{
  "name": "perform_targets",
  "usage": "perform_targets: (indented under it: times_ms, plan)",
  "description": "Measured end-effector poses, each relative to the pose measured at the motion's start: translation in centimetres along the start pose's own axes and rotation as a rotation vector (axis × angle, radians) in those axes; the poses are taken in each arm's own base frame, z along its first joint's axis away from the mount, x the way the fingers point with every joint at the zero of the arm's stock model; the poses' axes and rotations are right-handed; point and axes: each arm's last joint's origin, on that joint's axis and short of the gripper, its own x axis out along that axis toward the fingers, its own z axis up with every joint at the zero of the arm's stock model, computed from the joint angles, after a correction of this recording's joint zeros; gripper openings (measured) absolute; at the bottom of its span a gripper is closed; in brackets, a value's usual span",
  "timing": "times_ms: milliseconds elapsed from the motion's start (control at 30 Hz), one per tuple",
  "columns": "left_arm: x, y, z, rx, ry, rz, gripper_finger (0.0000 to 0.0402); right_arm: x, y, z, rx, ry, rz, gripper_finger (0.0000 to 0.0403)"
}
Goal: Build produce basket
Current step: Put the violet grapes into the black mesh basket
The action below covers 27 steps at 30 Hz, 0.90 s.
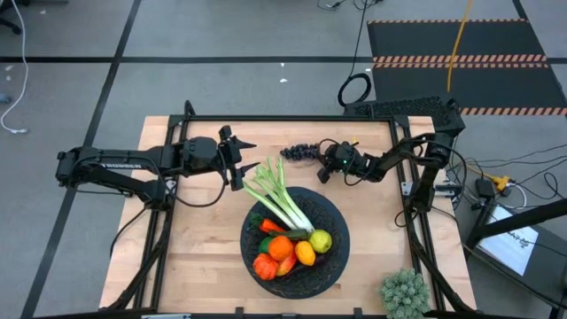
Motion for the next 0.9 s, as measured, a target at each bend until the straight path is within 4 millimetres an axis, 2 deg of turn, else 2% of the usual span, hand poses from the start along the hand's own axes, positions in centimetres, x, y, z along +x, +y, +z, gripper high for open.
perform_targets:
  times_ms: [67,200,367,700,900]
  plan:
    - [0.0,0.0,0.0,0.0,0.0,0.0,0.0253,-0.2,0.0,0.3,-0.003,-0.011,0.012,0.001]
    - [0.0,0.0,0.0,0.0,0.0,0.0,0.0253,-1.1,0.2,1.2,0.005,-0.03,0.068,0.0006]
    - [0.0,0.0,0.0,-0.001,-0.002,0.001,0.0253,-3.4,0.7,3.6,0.0,-0.129,0.121,0.0003]
    - [-0.1,0.1,0.9,-0.026,-0.089,0.016,0.0253,-8.0,2.3,6.9,-0.046,-0.329,0.186,0.0001]
    - [1.7,-1.1,1.7,0.018,-0.178,0.012,0.0253,-10.5,3.5,8.1,-0.086,-0.462,0.207,0.0001]
